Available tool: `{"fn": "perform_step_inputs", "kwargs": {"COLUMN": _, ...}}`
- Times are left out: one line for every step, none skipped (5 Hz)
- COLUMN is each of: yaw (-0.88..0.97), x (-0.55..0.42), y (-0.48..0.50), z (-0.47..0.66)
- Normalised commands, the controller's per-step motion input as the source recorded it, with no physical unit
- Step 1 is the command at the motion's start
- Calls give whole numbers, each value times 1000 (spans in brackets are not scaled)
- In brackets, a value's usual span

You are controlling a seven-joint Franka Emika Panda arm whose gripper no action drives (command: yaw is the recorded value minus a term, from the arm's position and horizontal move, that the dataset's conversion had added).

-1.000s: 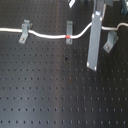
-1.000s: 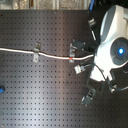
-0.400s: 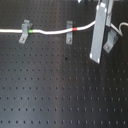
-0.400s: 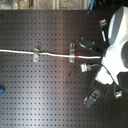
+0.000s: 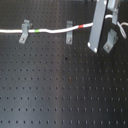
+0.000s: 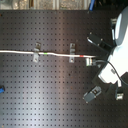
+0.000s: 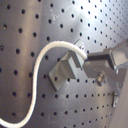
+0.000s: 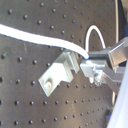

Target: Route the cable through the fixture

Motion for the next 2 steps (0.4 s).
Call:
{"fn": "perform_step_inputs", "kwargs": {"yaw": 551, "x": 292, "y": 103, "z": 11}}
{"fn": "perform_step_inputs", "kwargs": {"yaw": 511, "x": -56, "y": 154, "z": 119}}
